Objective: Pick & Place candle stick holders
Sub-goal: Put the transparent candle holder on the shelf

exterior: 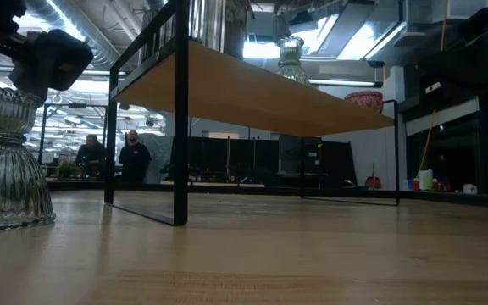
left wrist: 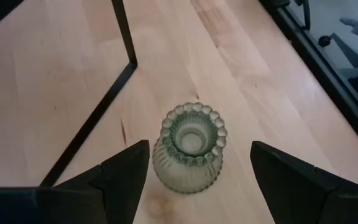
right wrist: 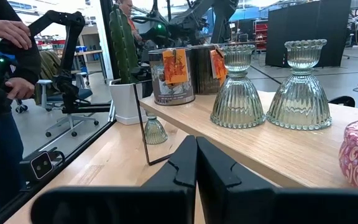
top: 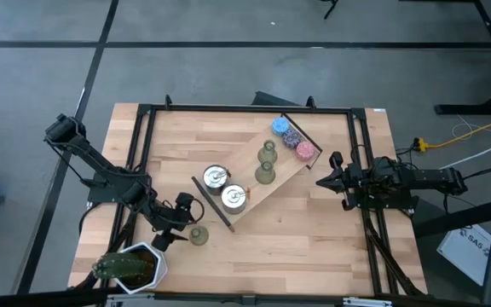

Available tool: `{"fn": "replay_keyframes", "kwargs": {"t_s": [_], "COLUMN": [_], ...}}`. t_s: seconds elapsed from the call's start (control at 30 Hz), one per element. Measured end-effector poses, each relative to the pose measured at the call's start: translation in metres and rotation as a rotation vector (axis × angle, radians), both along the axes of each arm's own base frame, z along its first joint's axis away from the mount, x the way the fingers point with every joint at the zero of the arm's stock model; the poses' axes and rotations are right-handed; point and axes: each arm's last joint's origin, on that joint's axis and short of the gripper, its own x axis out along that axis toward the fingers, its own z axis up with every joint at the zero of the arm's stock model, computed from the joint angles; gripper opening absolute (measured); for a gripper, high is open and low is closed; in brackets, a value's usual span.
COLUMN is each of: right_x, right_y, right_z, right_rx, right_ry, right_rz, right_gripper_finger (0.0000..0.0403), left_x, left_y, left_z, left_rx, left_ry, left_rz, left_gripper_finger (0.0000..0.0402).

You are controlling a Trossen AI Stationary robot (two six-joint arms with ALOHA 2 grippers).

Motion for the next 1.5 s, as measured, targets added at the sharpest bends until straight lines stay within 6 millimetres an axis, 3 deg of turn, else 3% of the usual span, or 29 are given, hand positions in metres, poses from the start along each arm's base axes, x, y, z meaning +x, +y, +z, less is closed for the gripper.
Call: {"fn": "replay_keyframes", "kwargs": {"t_s": [0.27, 0.83, 1.2, 1.5], "right_x": [0.0, 0.0, 0.0, 0.0], "right_y": [0.0, 0.0, 0.0, 0.0], "right_z": [0.0, 0.0, 0.0, 0.0], "right_rx": [0.0, 0.0, 0.0, 0.0], "right_ry": [0.0, 0.0, 0.0, 0.0], "right_rz": [0.0, 0.0, 0.0, 0.0], "right_gripper_finger": [0.001, 0.001, 0.001, 0.001], "left_x": [0.0, 0.007, 0.015, 0.015], "left_y": [0.002, -0.003, -0.01, -0.011], "left_z": [-0.012, -0.011, -0.03, -0.03], "left_rx": [-0.024, -0.018, -0.026, -0.034], "left_ry": [-0.069, -0.142, -0.073, -0.066], "left_rz": [0.028, -0.001, 0.003, 0.014], "left_gripper_finger": [0.0277, 0.0278, 0.0277, 0.0277]}}
